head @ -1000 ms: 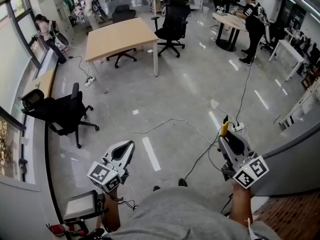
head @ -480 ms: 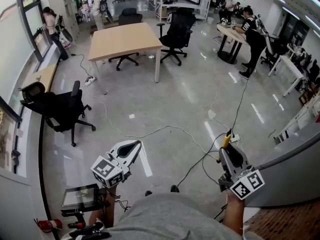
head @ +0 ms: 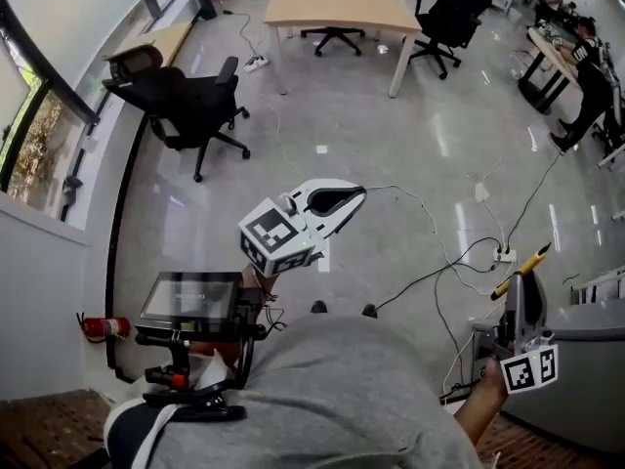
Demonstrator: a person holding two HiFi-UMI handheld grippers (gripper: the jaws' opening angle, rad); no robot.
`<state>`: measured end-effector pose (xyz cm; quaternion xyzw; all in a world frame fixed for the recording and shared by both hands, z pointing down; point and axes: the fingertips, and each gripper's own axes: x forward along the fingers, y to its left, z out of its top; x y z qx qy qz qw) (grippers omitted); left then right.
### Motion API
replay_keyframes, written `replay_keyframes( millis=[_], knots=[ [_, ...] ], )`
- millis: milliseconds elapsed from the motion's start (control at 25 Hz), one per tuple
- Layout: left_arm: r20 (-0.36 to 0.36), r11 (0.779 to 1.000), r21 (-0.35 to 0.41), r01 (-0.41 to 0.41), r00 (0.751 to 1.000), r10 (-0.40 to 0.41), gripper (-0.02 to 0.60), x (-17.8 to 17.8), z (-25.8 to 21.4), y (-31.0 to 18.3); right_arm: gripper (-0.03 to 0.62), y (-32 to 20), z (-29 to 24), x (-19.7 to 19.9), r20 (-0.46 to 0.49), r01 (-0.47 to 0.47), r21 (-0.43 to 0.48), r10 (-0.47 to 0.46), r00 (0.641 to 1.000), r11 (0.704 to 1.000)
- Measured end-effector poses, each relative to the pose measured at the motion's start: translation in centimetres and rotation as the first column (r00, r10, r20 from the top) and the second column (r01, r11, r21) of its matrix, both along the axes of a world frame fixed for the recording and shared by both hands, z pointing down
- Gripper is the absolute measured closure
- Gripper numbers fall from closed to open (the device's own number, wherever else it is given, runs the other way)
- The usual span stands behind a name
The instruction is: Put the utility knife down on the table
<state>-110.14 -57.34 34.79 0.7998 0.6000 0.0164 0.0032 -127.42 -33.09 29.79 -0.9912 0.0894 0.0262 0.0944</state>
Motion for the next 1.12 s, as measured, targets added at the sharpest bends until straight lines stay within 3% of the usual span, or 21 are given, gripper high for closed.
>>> replay_keyframes(
  millis=[440, 600, 800, 1120],
  knots=[
    [0.028, 1.000, -0.010, 0.009, 1.000, -0.009, 0.577, 0.6, 0.3, -0.4, 0.477, -1.1, 0.5, 1.8, 0.040, 0.046, -0.003, -0.045, 0.998, 0.999],
    [0.066, 1.000, 0.004, 0.003, 0.998, -0.004, 0.577, 2.2, 1.8, 0.6, 0.477, -0.2, 0.9, 2.3, 0.057, 0.018, -0.005, -0.018, 0.998, 1.000],
    [0.121, 0.998, 0.055, 0.007, 0.993, -0.014, 0.577, 3.7, 2.7, 4.2, 0.477, 3.7, 1.6, 2.7, 0.076, -0.027, 0.014, 0.026, 0.997, 1.000],
    [0.103, 0.996, 0.084, 0.002, 0.995, -0.011, 0.577, 7.6, 1.7, 12.4, 0.477, 12.6, 1.2, 6.5, 0.034, -0.035, 0.050, 0.033, 0.999, 0.998]
  ],
)
